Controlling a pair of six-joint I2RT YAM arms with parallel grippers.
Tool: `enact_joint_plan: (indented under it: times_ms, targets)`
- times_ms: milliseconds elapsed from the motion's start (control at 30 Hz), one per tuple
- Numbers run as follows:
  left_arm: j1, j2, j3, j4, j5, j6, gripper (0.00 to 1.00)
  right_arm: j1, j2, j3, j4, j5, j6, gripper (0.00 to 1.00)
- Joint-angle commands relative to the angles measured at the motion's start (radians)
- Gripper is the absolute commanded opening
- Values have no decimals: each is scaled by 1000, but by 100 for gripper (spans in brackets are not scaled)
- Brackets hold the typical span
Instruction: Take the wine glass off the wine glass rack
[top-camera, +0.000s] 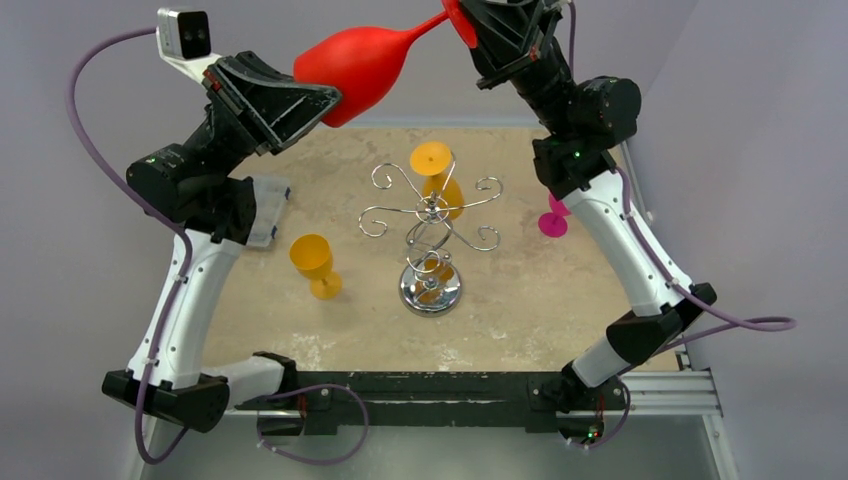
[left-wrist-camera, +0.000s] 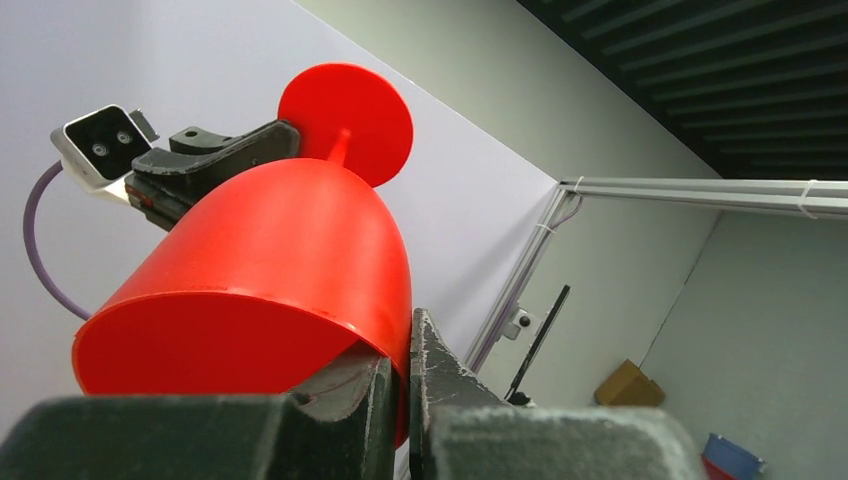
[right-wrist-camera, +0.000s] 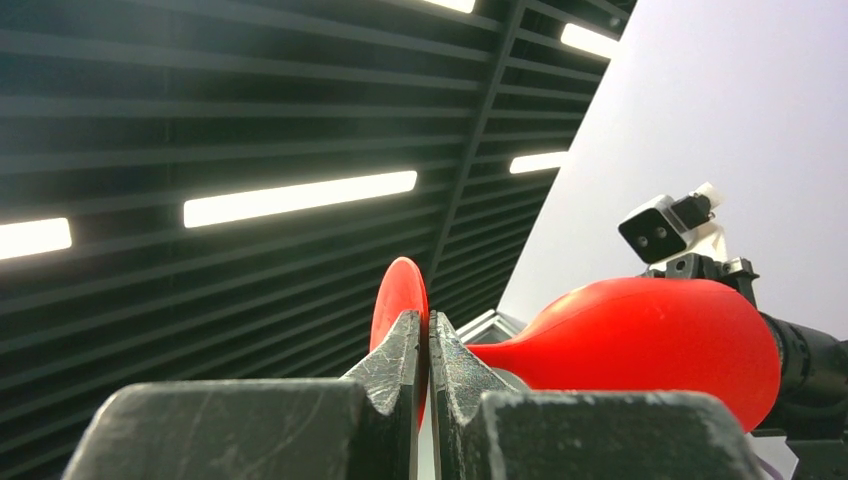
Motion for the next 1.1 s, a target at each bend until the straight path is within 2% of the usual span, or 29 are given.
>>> enact_joint_plan:
  times_ms: [0, 133, 167, 300, 367, 633, 900, 1067]
  targets:
    - [4, -31, -17, 36, -8, -14, 0, 14, -7, 2, 41, 34, -23, 0]
    - [6, -51, -43, 34, -18, -8, 0, 14, -6, -3, 44, 35, -21, 0]
    - [6, -55, -48, 30, -18, -6, 0, 14, -8, -3, 47, 36, -21, 4]
    - [6, -67, -63, 5, -22, 3, 0, 15, -22, -22, 55, 38, -28, 37]
    - [7, -73, -55, -15, -21, 11, 0, 15, -31, -43, 61, 32, -33, 49]
    - [14, -135, -41, -181, -16, 129, 0, 12, -62, -77, 15, -41, -69, 69]
    - [18, -186, 106, -590, -32, 388, 0, 1, -161, -211, -84, -62, -164, 89]
    - [19, -187, 285, -1007, -121, 618, 0, -23, -227, -199, -296, -103, -319, 91]
